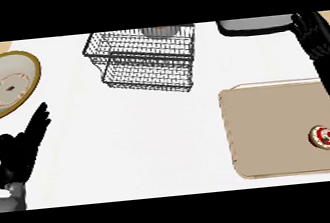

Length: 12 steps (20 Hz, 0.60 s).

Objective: Pick the cupcake from the tray and place it in the tiered basket

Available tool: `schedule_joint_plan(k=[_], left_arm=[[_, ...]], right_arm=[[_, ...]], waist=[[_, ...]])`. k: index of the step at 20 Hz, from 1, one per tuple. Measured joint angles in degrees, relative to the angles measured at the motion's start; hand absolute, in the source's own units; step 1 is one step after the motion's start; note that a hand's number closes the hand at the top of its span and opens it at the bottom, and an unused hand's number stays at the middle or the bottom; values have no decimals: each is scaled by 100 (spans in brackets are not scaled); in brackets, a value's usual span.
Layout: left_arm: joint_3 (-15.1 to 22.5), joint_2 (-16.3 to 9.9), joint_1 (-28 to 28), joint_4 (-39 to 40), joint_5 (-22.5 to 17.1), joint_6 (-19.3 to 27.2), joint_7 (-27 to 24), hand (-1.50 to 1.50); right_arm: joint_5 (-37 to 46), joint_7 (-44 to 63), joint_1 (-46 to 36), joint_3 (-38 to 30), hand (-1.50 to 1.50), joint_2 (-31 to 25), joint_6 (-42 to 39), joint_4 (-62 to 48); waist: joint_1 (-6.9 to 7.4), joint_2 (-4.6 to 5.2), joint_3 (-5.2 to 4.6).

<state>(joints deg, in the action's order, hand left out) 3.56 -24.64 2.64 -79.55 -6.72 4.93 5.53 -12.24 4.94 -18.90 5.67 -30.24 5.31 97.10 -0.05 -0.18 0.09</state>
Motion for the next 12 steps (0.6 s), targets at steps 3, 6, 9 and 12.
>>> schedule_joint_plan(k=[3, 6, 9, 12], left_arm=[[43, 147, 9, -211, -111, -57, 79, 0], [112, 455, 177, -298, -307, -83, 64, 0], [188, 697, 242, -395, -556, -203, 114, 0], [348, 920, 372, -495, -641, -223, 254, 0]], right_arm=[[-488, -775, 507, -331, 150, -134, -698, 47], [-1114, -1629, 869, -593, 150, -277, -1666, 52], [-1169, -2124, 1265, -1342, -150, -286, -1444, -677], [-1398, -3097, 1645, -1843, -150, -234, -1964, -1485]], waist=[[-52, 3, 5], [-219, 6, 28], [-315, 48, 38], [-246, 62, 45]])
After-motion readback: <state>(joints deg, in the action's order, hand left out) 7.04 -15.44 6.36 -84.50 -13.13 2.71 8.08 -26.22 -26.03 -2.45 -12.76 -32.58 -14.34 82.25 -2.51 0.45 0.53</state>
